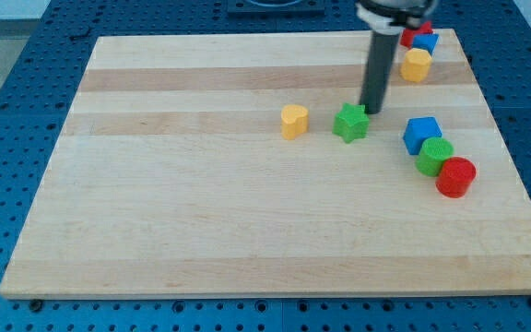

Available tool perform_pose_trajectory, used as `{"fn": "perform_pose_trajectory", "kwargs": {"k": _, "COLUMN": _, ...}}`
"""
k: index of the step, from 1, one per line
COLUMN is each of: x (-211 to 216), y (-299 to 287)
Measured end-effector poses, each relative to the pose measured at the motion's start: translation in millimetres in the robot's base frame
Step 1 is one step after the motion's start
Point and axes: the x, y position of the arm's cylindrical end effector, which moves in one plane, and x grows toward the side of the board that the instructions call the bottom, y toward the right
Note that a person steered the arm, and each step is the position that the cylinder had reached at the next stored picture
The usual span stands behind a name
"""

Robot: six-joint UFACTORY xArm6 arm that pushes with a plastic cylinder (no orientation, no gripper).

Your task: Slide the green star towards the yellow heart

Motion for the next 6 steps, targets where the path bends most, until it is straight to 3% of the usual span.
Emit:
{"fn": "perform_pose_trajectory", "kwargs": {"k": 3, "x": 26, "y": 17}}
{"fn": "perform_pose_trajectory", "kwargs": {"k": 6, "x": 26, "y": -36}}
